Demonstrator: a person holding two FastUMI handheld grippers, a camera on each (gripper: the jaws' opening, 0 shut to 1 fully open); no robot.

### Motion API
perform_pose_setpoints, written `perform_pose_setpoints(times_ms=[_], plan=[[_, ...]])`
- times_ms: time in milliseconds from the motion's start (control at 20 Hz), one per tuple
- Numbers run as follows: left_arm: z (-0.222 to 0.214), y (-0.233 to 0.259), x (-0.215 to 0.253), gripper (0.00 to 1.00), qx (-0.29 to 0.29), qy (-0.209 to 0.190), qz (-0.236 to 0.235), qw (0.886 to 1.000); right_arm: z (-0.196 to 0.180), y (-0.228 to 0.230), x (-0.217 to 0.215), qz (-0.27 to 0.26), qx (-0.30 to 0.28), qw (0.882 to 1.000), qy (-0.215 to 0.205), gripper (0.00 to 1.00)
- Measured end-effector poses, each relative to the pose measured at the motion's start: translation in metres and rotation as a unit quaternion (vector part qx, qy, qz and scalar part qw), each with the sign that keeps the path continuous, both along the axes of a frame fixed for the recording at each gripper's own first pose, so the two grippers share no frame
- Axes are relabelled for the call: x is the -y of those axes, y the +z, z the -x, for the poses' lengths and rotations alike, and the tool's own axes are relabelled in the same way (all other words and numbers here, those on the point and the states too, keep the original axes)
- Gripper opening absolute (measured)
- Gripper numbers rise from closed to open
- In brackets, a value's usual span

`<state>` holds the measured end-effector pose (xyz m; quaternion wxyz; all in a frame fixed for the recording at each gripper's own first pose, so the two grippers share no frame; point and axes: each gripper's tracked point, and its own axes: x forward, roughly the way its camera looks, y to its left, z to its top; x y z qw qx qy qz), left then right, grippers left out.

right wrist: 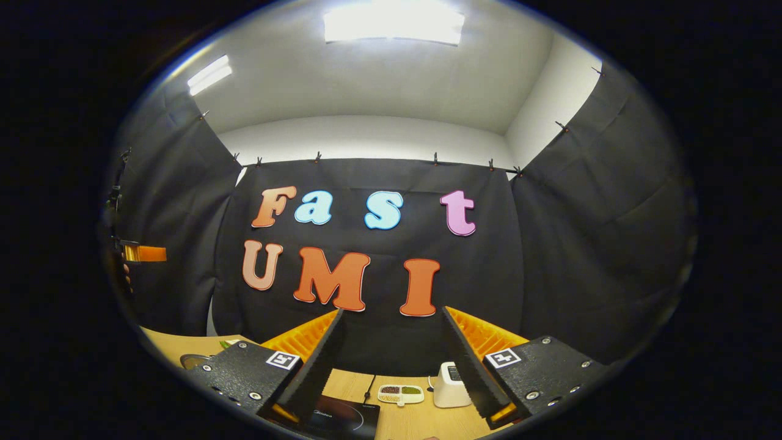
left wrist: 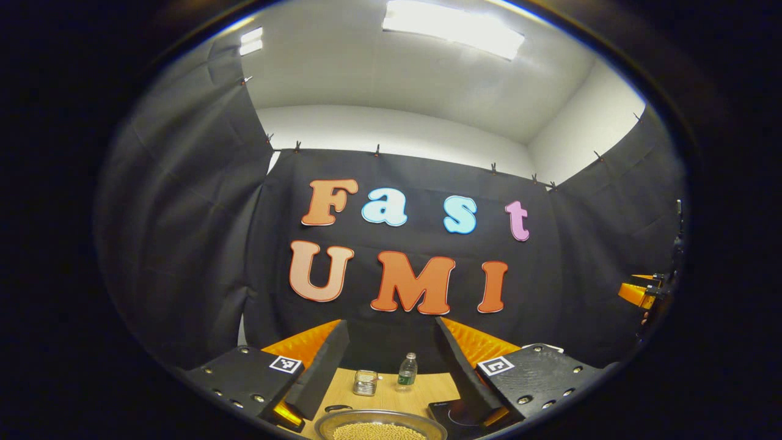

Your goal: First push the handle of the pot to place it horizontally, then grasp the pot with both hands and set it on the induction cooktop.

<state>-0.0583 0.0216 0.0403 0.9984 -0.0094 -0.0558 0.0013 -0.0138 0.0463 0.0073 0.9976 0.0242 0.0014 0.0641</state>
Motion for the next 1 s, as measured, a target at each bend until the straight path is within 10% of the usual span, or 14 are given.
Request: perform_pose_setpoints(times_ms=[400,750,1000], plan=[[-0.003,-0.031,0.032,0.92,-0.037,-0.041,-0.042,0.998,0.007,-0.010,0.007,0.011,-0.004,1.000,-0.006,0.95],[0.000,-0.069,0.056,0.35,-0.093,-0.086,-0.061,0.990,0.013,-0.023,0.013,0.010,-0.015,1.000,-0.009,0.95],[0.007,-0.093,0.079,0.13,-0.129,-0.133,-0.065,0.981,0.019,-0.035,0.015,0.008,-0.027,1.000,-0.003,0.95]])
